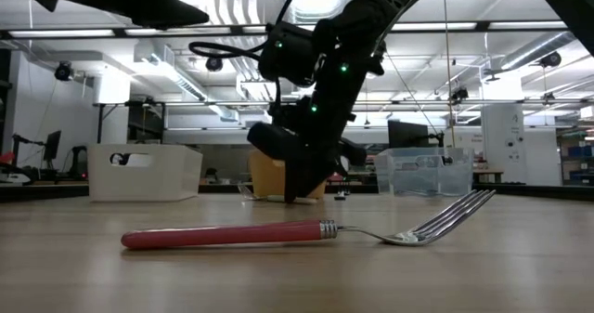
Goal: Sort silverware by color (type)
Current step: Put the white fork into the white bin
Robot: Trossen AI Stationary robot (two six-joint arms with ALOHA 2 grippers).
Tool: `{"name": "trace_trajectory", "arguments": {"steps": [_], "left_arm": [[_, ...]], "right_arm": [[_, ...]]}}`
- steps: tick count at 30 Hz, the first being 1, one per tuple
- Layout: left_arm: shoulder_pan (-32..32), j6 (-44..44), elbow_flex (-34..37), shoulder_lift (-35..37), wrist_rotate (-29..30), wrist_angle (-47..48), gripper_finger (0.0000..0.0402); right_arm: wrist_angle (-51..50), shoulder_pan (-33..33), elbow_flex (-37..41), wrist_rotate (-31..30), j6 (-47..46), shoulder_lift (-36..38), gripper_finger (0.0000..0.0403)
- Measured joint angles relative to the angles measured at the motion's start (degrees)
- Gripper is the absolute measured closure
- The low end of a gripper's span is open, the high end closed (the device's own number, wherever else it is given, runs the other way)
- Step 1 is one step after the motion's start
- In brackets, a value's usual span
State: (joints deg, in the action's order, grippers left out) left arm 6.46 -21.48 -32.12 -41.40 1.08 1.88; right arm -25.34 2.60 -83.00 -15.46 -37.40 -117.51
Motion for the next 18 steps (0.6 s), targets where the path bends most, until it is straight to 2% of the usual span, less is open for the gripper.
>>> {"name": "trace_trajectory", "arguments": {"steps": [7,18], "left_arm": [[0.0,-0.1,0.0,-0.5,0.0,-1.9,0.0285],[0.0,0.0,0.0,-0.6,0.0,-2.4,0.0285]], "right_arm": [[0.3,-0.6,-0.2,0.5,1.4,0.6,0.0388],[-5.8,-2.5,0.1,1.5,3.1,6.1,0.0395]]}}
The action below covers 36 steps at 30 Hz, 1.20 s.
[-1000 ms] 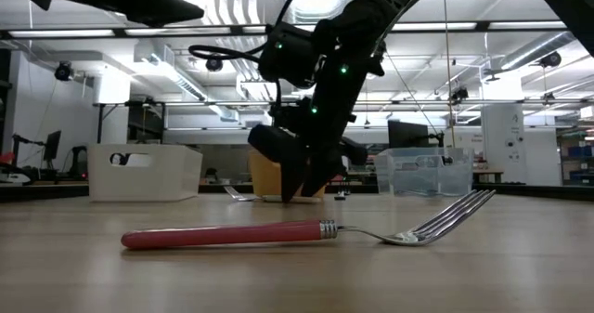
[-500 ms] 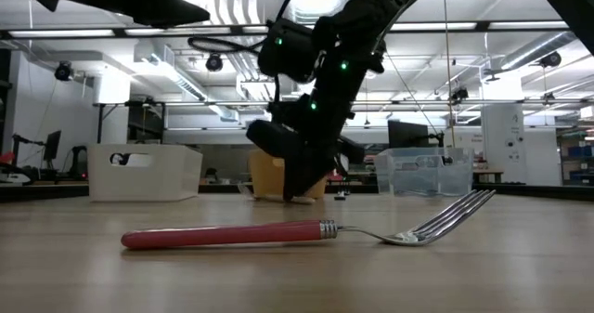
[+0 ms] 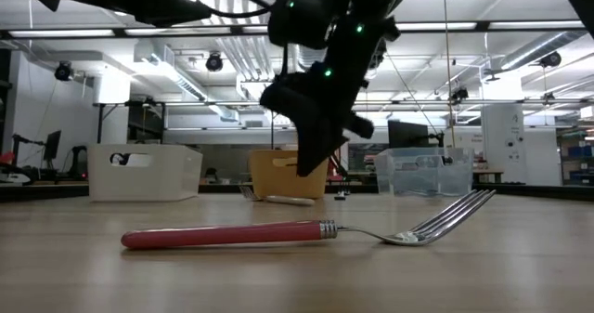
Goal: Sort silverware by color (type)
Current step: Put the white fork into the white bin
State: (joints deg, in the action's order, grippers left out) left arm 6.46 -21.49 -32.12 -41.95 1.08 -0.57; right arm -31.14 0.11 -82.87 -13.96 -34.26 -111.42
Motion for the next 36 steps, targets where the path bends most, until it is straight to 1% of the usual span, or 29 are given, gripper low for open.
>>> {"name": "trace_trajectory", "arguments": {"steps": [2,5,10,13,15,20,24,31,36], "left_arm": [[0.0,0.1,0.0,0.0,0.0,-0.3,0.0285],[0.0,0.4,0.0,0.0,0.0,-0.6,0.0285],[0.0,1.1,0.0,0.1,0.0,-1.0,0.0285],[0.0,2.4,0.0,0.0,-0.1,-1.0,0.0285],[0.0,4.2,0.0,-0.1,-0.1,-1.0,0.0285],[0.0,11.7,0.0,-0.3,-0.2,-0.9,0.0285],[0.0,18.6,0.6,-0.3,-0.2,-0.5,0.0285],[-0.8,28.0,1.1,-0.5,-0.2,-0.3,0.0285],[-2.2,32.8,1.2,-1.1,-0.2,-2.5,0.0285]], "right_arm": [[-2.6,-0.4,0.0,-0.1,0.0,0.9,0.0394],[-4.9,-1.1,0.0,2.5,0.6,2.3,0.0394],[-5.0,-2.6,0.0,5.9,2.1,3.2,0.0393],[-4.9,-2.7,0.0,6.1,3.3,3.2,0.0393],[-4.2,-2.7,0.0,4.5,4.1,3.2,0.0393],[4.0,-2.7,1.3,-7.2,6.5,2.9,0.0392],[11.6,-2.8,4.4,-13.7,8.0,2.5,0.0392],[16.6,-2.8,10.1,-14.1,8.6,2.4,0.0392],[17.3,-3.0,12.6,-9.4,14.4,2.4,0.0392]]}}
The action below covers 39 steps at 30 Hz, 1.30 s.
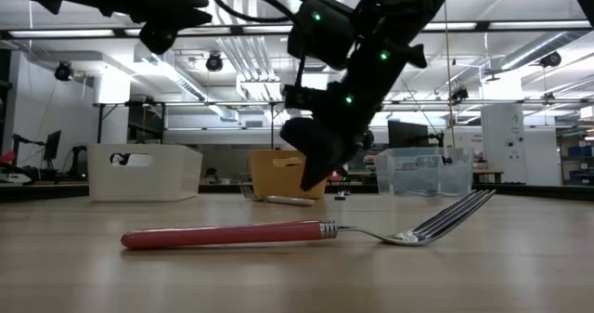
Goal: Sort silverware by color (type)
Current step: Put the white fork into the white bin
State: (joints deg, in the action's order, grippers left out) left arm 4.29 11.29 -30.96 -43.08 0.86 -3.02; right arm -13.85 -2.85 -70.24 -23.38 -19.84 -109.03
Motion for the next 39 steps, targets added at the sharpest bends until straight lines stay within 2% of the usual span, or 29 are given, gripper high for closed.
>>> {"name": "trace_trajectory", "arguments": {"steps": [2,10,11,13,19,22,24,32,39], "left_arm": [[-0.7,1.7,0.0,-0.9,0.0,-1.1,0.0285],[-3.3,7.0,-0.1,-6.4,0.0,-6.0,0.0285],[-3.4,8.4,-0.1,-7.0,0.0,-6.0,0.0285],[-3.7,11.6,-0.1,-8.0,0.0,-5.4,0.0285],[-6.2,21.7,-0.1,-9.8,0.1,-0.9,0.0285],[-8.2,25.4,-0.1,-10.9,0.2,-1.1,0.0285],[-9.8,27.3,-0.2,-11.7,1.7,-1.8,0.0285],[-14.5,31.6,-0.2,-14.6,9.2,-2.9,0.0285],[-15.0,32.7,-0.2,-16.2,10.7,-5.7,0.0285]], "right_arm": [[0.7,0.0,0.9,2.4,0.5,0.0,0.0392],[12.5,-0.2,2.6,20.8,6.4,-0.2,0.0392],[13.4,-0.5,2.5,21.6,7.8,-0.2,0.0392],[13.4,-1.1,1.9,18.6,10.1,-0.2,0.0392],[9.4,-1.6,1.4,-0.2,15.2,0.3,0.0392],[6.8,-1.5,1.5,-5.3,17.2,0.3,0.0392],[5.5,-1.2,1.6,-4.8,18.5,0.3,0.0392],[6.0,-0.9,2.7,3.9,21.1,-1.1,0.0392],[10.4,-4.3,2.8,11.2,18.3,-2.2,0.0392]]}}
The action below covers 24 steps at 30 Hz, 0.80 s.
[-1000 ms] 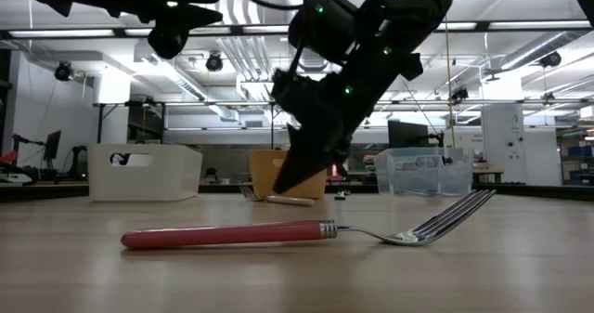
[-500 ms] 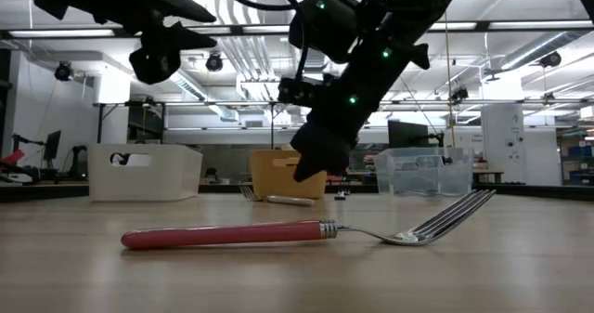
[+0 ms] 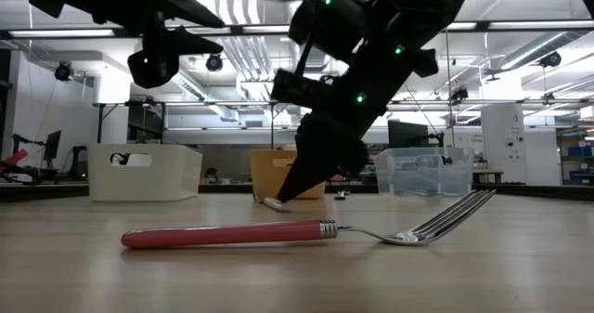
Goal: Sort silverware by color (type)
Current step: Put the white fork into the white bin
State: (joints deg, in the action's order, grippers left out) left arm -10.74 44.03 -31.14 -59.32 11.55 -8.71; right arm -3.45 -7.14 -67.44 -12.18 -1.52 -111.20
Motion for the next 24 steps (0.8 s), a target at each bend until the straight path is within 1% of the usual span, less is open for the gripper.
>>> {"name": "trace_trajectory", "arguments": {"steps": [3,5,9,15,17,19,22,24], "left_arm": [[-0.1,1.8,0.0,-0.7,0.1,0.1,0.0285],[-0.2,3.9,0.0,-1.5,0.6,0.1,0.0285],[-1.2,8.8,0.0,-4.5,2.7,0.1,0.0285],[-3.6,21.5,-0.4,-11.2,3.5,0.2,0.0285],[-4.7,24.6,-1.2,-13.9,3.5,0.2,0.0285],[-6.0,26.7,-2.5,-16.5,3.5,0.3,0.0285],[-8.0,28.5,-5.5,-20.3,3.5,1.1,0.0285],[-9.1,28.7,-8.4,-22.8,3.5,3.9,0.0285]], "right_arm": [[2.9,-2.4,0.1,3.2,2.8,-0.1,0.0392],[2.2,-3.5,-0.4,3.0,4.3,0.1,0.0392],[-3.5,-4.1,-0.5,0.4,6.1,2.5,0.0392],[-12.2,-2.9,1.1,-5.7,8.0,8.4,0.0392],[-13.0,-2.5,2.6,-7.5,9.0,11.1,0.0392],[-12.5,-1.8,4.3,-7.4,9.1,14.0,0.0392],[-11.3,-0.7,7.6,-6.9,6.9,18.2,0.0392],[-8.2,-0.3,10.8,-6.9,5.2,20.3,0.0392]]}}
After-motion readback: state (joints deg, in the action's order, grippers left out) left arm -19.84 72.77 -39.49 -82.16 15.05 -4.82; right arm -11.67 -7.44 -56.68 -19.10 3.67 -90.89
